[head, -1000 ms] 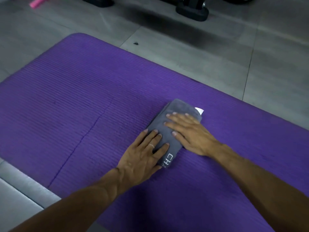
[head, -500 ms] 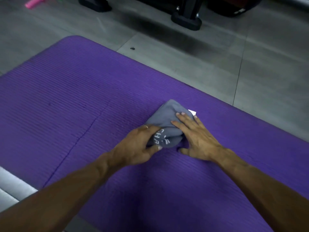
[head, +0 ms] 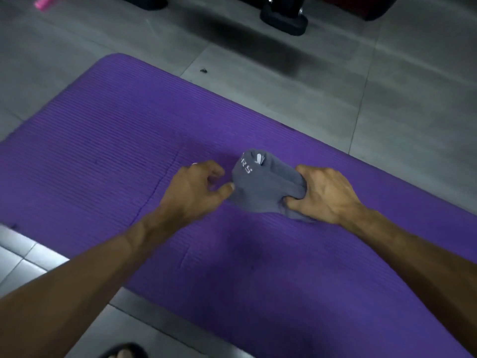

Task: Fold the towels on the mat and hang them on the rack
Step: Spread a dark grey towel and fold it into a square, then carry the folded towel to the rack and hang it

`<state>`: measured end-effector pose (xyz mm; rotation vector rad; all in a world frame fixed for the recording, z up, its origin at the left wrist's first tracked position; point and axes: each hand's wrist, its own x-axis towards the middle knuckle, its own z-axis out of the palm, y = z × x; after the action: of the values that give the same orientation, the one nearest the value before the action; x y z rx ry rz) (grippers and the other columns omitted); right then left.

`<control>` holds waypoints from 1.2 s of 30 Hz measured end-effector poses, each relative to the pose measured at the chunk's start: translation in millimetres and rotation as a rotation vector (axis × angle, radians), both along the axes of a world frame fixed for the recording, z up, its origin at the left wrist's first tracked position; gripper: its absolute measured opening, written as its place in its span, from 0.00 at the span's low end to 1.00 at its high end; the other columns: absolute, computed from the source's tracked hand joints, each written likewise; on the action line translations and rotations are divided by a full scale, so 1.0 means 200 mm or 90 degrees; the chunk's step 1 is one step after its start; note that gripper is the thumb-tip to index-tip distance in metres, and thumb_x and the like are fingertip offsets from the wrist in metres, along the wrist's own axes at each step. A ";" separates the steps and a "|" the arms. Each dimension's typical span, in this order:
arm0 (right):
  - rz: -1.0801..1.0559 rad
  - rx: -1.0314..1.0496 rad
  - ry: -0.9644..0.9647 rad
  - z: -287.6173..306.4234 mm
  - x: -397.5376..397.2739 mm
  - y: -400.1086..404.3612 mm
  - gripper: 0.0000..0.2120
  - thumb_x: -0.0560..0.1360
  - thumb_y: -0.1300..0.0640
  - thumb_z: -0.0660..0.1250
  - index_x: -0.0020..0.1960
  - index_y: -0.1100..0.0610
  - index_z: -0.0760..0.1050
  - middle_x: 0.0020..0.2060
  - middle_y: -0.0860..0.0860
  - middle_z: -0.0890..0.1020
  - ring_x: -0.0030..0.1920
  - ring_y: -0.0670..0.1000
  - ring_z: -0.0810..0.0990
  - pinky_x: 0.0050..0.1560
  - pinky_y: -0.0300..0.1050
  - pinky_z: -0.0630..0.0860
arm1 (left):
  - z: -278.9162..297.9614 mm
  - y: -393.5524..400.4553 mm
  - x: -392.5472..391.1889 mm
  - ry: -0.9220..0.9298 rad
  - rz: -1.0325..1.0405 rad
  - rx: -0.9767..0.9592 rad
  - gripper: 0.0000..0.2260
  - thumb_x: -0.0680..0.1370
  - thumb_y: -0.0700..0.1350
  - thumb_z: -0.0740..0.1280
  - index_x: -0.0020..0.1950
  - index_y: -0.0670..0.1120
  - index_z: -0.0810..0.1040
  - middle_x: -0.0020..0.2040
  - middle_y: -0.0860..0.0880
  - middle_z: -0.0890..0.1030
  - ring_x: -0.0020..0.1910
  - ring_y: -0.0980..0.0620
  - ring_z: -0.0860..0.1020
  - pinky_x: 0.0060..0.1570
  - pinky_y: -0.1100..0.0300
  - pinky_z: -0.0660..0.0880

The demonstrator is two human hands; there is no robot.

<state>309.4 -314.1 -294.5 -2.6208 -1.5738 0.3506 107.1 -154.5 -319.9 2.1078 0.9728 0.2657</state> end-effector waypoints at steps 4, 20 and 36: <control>-0.128 -0.001 0.045 0.33 -0.09 -0.16 0.18 0.69 0.42 0.69 0.47 0.54 0.71 0.43 0.55 0.82 0.46 0.62 0.80 0.42 0.48 0.74 | 0.38 -0.13 -0.04 0.110 -0.119 0.037 0.17 0.68 0.60 0.65 0.48 0.51 0.80 0.41 0.54 0.81 0.46 0.48 0.81 0.51 0.52 0.77; -0.505 0.119 0.092 2.41 -0.22 -1.05 0.20 0.67 0.40 0.69 0.48 0.54 0.70 0.45 0.57 0.82 0.49 0.63 0.79 0.41 0.48 0.72 | 2.34 -1.01 0.15 0.239 -0.434 0.213 0.13 0.76 0.58 0.63 0.56 0.52 0.76 0.53 0.52 0.81 0.54 0.49 0.79 0.51 0.58 0.74; -0.569 0.169 0.058 3.28 0.17 -2.80 0.18 0.68 0.41 0.68 0.44 0.54 0.67 0.40 0.56 0.81 0.43 0.63 0.80 0.38 0.49 0.73 | 3.26 -2.63 0.75 0.236 -0.487 0.324 0.14 0.77 0.58 0.62 0.57 0.52 0.75 0.56 0.52 0.79 0.55 0.47 0.78 0.51 0.57 0.72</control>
<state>342.5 -873.8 360.5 -2.6995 -0.2860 0.1660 256.7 -681.1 331.3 2.8914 0.2241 -0.3110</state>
